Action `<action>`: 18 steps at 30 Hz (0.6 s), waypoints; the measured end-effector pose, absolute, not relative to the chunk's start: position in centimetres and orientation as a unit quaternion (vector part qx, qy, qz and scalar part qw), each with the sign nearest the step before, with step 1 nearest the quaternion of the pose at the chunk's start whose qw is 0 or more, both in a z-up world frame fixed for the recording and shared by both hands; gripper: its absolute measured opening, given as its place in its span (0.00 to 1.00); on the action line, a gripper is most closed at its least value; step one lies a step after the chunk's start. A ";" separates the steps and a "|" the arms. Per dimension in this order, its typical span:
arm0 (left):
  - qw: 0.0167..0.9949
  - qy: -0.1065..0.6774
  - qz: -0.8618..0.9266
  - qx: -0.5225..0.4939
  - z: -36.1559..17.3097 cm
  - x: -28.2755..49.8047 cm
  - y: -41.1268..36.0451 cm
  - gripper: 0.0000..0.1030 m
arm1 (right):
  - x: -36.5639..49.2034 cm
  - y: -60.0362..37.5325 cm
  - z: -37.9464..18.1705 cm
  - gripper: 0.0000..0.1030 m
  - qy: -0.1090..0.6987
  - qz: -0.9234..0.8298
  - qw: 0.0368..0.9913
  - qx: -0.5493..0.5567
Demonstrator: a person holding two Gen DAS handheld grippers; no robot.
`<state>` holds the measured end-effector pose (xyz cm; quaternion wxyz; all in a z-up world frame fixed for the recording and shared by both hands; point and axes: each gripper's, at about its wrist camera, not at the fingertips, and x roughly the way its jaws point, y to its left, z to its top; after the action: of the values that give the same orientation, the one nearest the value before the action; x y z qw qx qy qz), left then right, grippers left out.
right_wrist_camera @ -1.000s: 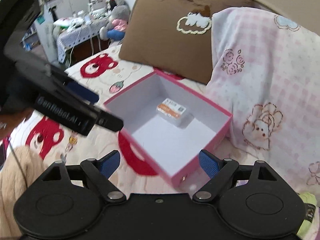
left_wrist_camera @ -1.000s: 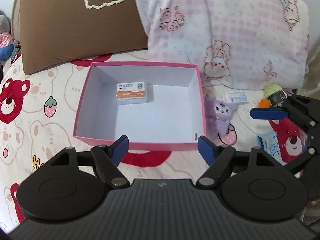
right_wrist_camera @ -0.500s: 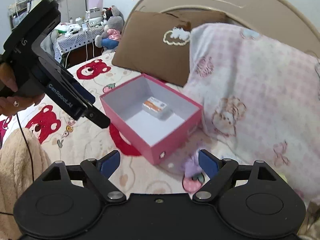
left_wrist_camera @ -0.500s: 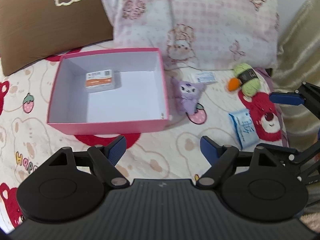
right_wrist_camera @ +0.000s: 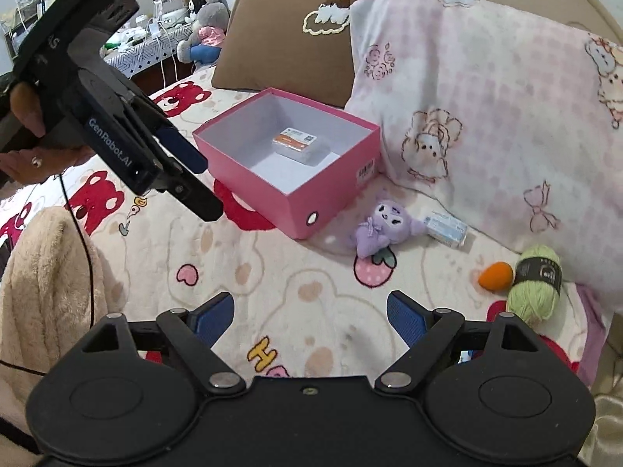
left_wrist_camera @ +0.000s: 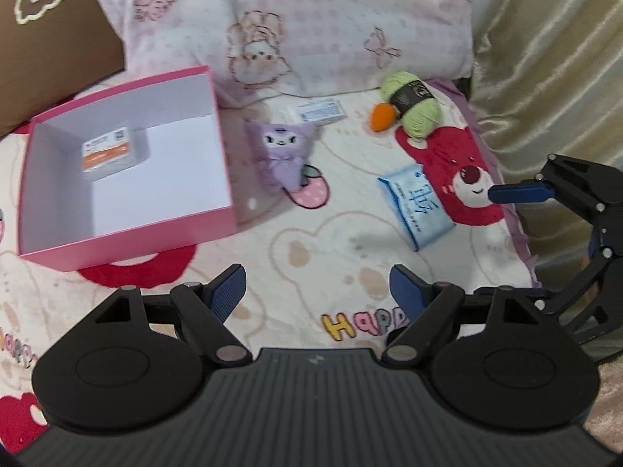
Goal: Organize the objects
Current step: 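Move the right tool toward the blue-and-white wet-wipe pack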
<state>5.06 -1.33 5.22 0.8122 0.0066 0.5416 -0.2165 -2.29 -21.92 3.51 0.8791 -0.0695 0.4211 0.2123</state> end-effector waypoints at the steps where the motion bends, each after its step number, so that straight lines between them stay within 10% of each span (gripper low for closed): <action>1: 0.810 0.544 -0.221 0.010 4.9 5.1 -1.6 0.77 | -2.4 -22.1 3.2 0.86 0.423 0.210 0.878 -0.073; 18: 0.810 0.543 -0.220 -0.036 -2.3 5.6 -3.6 0.77 | -2.3 -26.3 -4.4 0.86 0.406 0.063 0.911 0.008</action>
<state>5.55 -3.61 -2.26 0.8099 -0.0357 0.5426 -0.2199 -2.33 -26.30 -4.36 0.9115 0.0079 0.4064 0.0631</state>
